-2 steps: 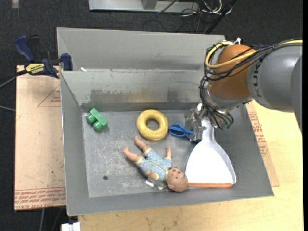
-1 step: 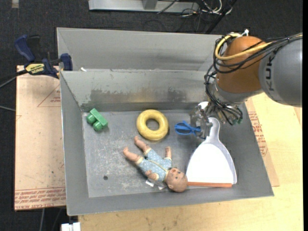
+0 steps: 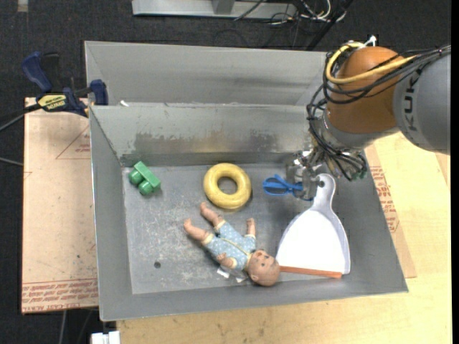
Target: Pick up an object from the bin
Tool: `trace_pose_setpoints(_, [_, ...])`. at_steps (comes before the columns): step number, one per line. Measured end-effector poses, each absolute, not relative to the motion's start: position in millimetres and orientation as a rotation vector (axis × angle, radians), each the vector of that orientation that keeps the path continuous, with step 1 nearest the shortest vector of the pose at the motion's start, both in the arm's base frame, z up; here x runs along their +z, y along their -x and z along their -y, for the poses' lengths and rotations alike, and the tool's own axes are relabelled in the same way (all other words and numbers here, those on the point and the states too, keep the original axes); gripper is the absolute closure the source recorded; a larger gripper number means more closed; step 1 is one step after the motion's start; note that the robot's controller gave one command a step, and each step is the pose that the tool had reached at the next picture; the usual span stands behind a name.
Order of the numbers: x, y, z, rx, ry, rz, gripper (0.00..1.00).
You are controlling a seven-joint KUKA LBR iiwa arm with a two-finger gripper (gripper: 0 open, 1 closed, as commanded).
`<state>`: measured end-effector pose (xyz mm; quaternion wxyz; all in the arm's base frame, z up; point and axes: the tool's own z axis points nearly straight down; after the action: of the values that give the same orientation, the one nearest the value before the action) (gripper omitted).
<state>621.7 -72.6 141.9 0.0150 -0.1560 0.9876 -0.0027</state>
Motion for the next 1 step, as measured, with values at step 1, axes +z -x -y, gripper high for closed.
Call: trace_pose_setpoints(1, [135.5,-615.4,73.5,0.005,0.409,-3.108,1.0])
